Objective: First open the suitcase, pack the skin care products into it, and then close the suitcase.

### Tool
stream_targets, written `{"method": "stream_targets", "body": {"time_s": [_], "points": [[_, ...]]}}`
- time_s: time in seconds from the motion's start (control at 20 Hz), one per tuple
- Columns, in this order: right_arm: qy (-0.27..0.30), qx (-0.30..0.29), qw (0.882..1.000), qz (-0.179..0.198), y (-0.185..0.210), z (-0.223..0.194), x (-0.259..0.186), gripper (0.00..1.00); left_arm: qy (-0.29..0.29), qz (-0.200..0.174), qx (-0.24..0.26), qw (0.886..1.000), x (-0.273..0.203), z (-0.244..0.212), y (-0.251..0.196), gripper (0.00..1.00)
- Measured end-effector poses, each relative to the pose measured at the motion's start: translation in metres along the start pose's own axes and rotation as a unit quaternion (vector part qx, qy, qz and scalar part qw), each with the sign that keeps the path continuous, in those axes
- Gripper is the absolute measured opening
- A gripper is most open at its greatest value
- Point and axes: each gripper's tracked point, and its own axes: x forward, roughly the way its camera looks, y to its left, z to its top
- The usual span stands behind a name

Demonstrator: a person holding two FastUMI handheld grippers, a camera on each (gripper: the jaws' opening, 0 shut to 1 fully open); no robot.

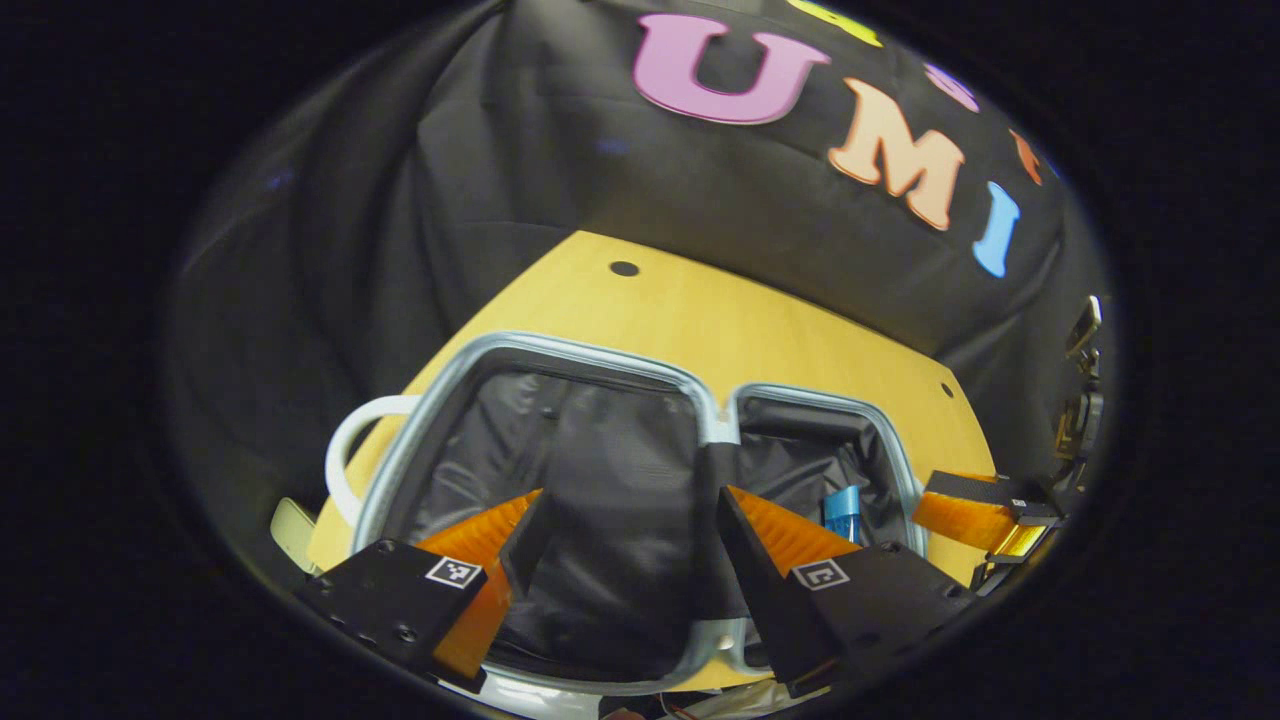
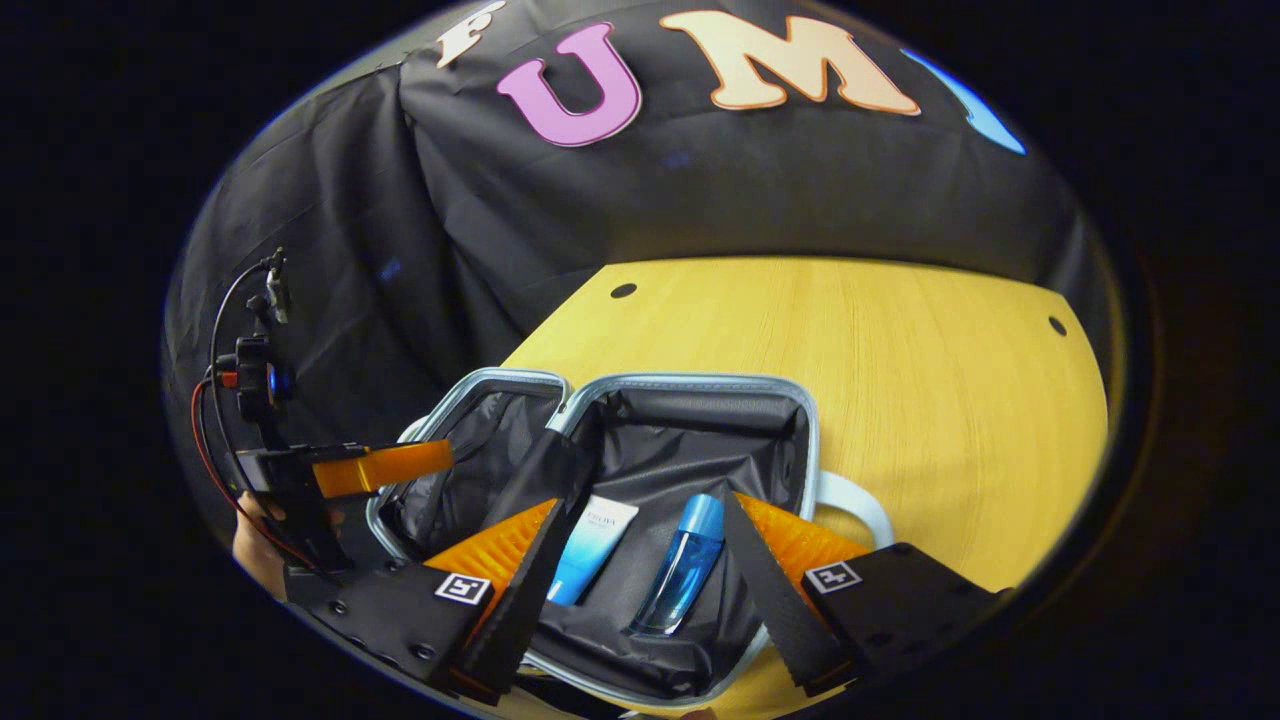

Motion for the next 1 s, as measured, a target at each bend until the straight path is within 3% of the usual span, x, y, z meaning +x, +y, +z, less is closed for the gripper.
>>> {"method": "stream_targets", "body": {"time_s": [0.15, 0.2, 0.3, 0.6, 0.8, 0.95, 1.0], "points": [[-0.017, -0.002, 1.000, 0.001, 0.011, 0.012, -0.002, 0.98, -0.019, 0.042, -0.019, 0.999, -0.004, 0.016, 0.056, 0.96], [-0.020, -0.002, 1.000, -0.001, 0.013, 0.013, -0.001, 0.93, -0.020, 0.055, -0.023, 0.998, -0.005, 0.018, 0.072, 0.96], [-0.024, -0.005, 1.000, -0.007, 0.014, 0.017, -0.001, 0.98, -0.022, 0.077, -0.034, 0.996, -0.007, 0.021, 0.106, 0.96], [-0.039, -0.002, 0.999, -0.024, 0.015, 0.024, -0.006, 0.98, 0.007, 0.110, -0.078, 0.991, 0.008, 0.009, 0.176, 0.95], [-0.051, 0.005, 0.998, -0.035, 0.013, 0.027, -0.010, 0.98, 0.041, 0.111, -0.096, 0.988, 0.031, -0.008, 0.198, 0.94], [-0.051, 0.003, 0.998, -0.041, 0.011, 0.026, -0.012, 0.98, 0.062, 0.093, -0.115, 0.987, 0.038, -0.016, 0.207, 0.82], [-0.051, 0.002, 0.998, -0.043, 0.010, 0.025, -0.012, 0.98, 0.068, 0.083, -0.120, 0.987, 0.042, -0.018, 0.203, 0.83]]}}
